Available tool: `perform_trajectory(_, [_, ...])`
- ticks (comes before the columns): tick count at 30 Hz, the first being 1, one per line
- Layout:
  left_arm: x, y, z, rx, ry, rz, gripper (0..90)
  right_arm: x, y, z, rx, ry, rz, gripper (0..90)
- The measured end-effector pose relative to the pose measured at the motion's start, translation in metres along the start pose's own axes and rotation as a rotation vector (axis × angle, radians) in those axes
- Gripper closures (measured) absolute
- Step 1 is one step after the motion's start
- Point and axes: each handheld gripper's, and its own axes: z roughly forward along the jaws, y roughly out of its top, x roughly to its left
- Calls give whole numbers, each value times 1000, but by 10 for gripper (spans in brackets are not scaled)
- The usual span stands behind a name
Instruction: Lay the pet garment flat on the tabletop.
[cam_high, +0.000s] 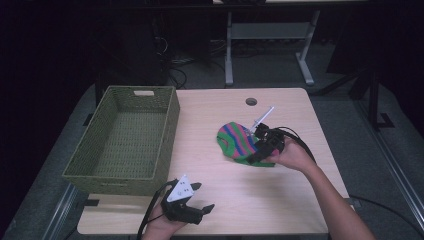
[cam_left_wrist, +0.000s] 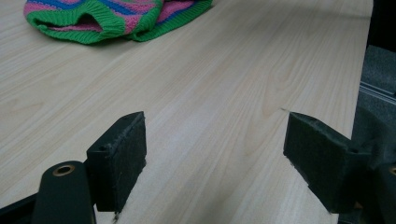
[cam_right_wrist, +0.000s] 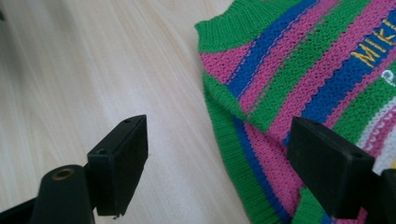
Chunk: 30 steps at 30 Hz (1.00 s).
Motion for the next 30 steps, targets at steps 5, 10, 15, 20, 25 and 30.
perform_trajectory(5, [1, 0, 0, 0, -5, -6, 209, -4, 14, 9, 51, -26, -4, 217])
perform_trajectory(10, [3, 0, -1, -2, -5, -11, 208, -8, 18, 15, 80, -50, 4, 219])
perform_trajectory(15, [3, 0, -2, -24, -4, -19, 209, -10, 18, 20, 74, -85, 14, 219])
perform_trajectory(20, [3, 0, -2, -19, -4, -13, 209, -9, 22, 27, 88, -106, -8, 219])
perform_trajectory(25, [3, 1, -2, -31, -17, -28, 209, -6, 22, 36, 82, -172, -46, 230])
perform_trajectory(30, [3, 1, -2, -31, -19, -29, 209, -8, 22, 38, 79, -181, -27, 251])
